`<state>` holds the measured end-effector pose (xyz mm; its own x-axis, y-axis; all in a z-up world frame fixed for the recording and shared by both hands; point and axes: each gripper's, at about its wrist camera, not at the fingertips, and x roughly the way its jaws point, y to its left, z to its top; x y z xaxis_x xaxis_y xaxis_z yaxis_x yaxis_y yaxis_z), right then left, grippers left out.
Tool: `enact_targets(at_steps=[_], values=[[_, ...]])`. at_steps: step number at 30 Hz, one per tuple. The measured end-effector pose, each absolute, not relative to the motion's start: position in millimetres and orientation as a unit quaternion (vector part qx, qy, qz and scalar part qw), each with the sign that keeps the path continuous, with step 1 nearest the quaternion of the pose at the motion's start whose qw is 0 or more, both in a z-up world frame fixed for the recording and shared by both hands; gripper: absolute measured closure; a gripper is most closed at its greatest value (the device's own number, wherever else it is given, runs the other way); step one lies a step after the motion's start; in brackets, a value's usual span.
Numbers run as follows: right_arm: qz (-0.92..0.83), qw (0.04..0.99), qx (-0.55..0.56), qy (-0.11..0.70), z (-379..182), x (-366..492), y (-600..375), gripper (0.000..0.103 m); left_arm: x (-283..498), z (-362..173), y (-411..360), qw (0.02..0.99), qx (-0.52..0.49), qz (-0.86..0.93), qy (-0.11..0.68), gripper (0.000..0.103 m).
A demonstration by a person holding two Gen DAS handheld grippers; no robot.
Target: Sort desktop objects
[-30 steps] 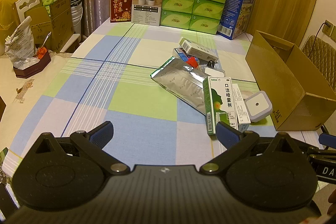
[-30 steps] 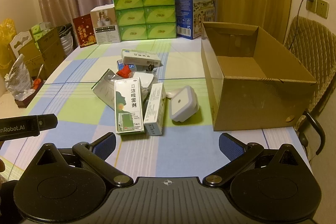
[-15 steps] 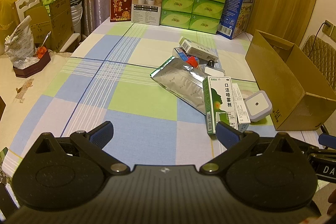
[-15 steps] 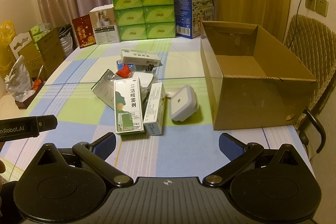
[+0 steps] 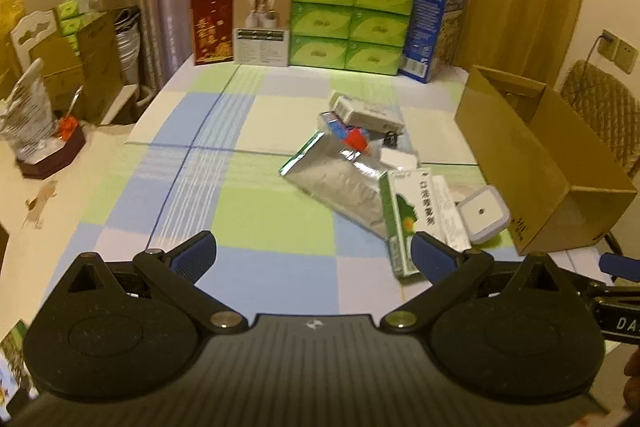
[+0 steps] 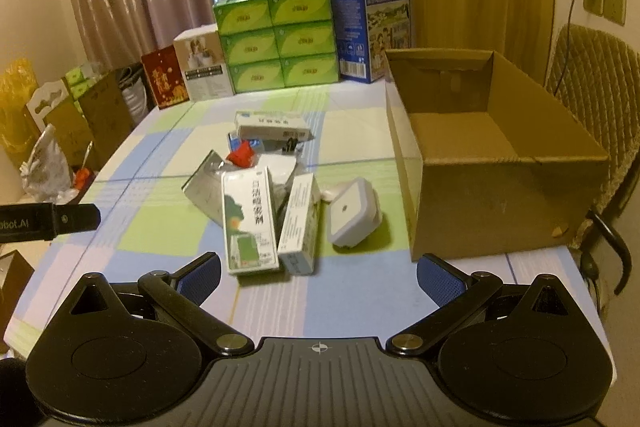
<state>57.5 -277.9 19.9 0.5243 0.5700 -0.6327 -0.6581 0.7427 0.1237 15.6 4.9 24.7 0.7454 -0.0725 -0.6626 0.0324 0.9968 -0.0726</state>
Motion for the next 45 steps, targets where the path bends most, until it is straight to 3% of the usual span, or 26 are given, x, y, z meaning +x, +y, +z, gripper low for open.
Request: enact_targets(at_steps=[9,11,19,31,41,45], values=[[0.383,0.855,-0.100,0.335,5,86,-274,0.004,52,12,-26,0.928,0.007,-0.071,0.365,0.001],[0.395,0.843,-0.104,0.350,-2,92,-271,0.023,61,3,-35,0.925,0.013,-0.080,0.370,0.001],[0.423,0.817,-0.109,0.375,-24,109,-258,0.041,89,-26,-59,0.915,0.014,-0.104,0.390,0.005],[0.447,0.794,-0.124,0.392,-50,122,-243,0.041,133,-51,-77,0.903,0.007,-0.128,0.411,0.021],[0.448,0.790,-0.130,0.398,-63,129,-233,0.044,148,-67,-85,0.895,0.026,-0.151,0.419,0.044],[0.455,0.788,-0.131,0.393,-65,133,-222,0.046,143,-64,-74,0.900,0.045,-0.142,0.409,0.047]])
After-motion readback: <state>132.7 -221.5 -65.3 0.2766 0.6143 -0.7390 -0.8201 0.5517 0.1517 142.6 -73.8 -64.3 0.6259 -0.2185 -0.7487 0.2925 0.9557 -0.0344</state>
